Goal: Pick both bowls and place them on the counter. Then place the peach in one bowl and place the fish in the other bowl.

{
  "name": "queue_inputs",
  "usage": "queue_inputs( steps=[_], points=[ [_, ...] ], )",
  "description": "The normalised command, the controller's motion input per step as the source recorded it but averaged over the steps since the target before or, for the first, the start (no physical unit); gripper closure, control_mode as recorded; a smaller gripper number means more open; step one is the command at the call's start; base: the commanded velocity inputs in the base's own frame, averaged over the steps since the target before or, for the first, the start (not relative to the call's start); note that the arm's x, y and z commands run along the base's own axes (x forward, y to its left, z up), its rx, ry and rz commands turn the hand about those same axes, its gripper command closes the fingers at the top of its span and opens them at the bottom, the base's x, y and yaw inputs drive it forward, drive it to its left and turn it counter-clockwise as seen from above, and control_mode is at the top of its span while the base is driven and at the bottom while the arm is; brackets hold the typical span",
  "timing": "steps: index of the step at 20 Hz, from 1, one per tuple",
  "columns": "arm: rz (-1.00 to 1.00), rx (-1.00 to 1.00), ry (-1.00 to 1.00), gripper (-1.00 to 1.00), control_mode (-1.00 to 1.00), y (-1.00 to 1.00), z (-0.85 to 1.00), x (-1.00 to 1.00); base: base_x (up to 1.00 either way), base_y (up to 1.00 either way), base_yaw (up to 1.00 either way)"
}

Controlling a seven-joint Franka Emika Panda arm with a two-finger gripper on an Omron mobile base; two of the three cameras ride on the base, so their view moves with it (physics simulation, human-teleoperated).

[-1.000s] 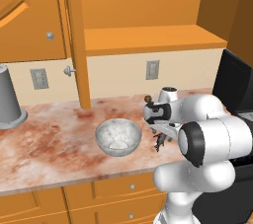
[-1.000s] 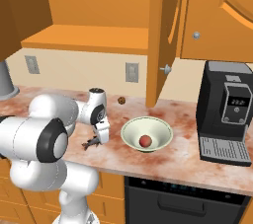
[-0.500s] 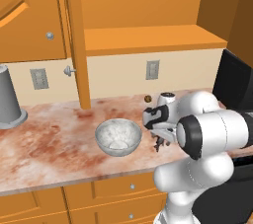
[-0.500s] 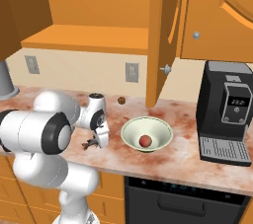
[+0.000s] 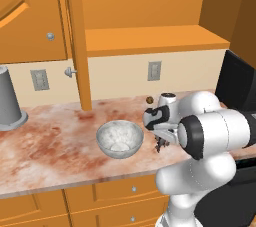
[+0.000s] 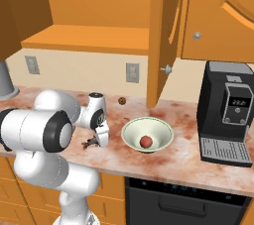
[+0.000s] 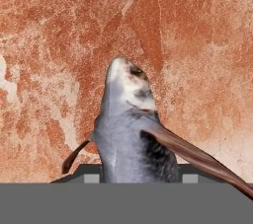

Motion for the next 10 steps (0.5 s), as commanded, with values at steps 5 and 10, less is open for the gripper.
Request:
queue_inputs(
  steps=[5,10],
  points=[
    [0.00,-0.02,-0.02,1.00,-1.00,0.02,0.30,-0.05,0.00,0.00,0.00],
    [0.00,-0.10,-0.08,1.00,-1.00,0.27,0.63,-0.12,0.00,0.00,0.00]
  ],
)
